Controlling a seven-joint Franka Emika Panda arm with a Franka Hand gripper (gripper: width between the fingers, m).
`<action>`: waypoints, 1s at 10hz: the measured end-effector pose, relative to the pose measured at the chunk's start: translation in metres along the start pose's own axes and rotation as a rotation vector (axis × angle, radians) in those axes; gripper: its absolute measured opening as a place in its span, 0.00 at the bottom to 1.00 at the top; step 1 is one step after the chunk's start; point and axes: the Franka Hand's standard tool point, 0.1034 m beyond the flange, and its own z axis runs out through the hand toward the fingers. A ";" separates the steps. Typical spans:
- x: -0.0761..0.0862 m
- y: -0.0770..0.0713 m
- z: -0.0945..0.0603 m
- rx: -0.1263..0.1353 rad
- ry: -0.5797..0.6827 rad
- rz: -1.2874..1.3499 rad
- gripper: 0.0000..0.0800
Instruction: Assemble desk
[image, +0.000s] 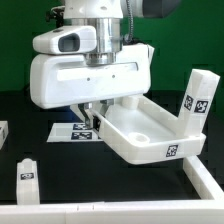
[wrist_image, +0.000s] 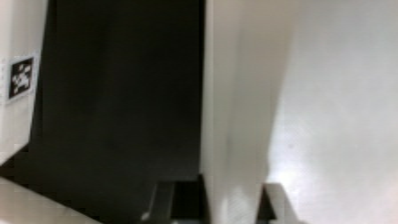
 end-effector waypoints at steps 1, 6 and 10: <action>0.007 0.011 0.003 -0.007 -0.014 -0.164 0.07; 0.045 0.041 0.005 -0.014 -0.073 -0.652 0.07; 0.080 0.045 0.016 -0.022 -0.066 -0.895 0.07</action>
Offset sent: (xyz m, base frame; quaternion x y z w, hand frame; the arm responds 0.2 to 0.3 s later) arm 0.0571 0.0372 0.0072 0.0612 -0.0308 -0.4259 0.9022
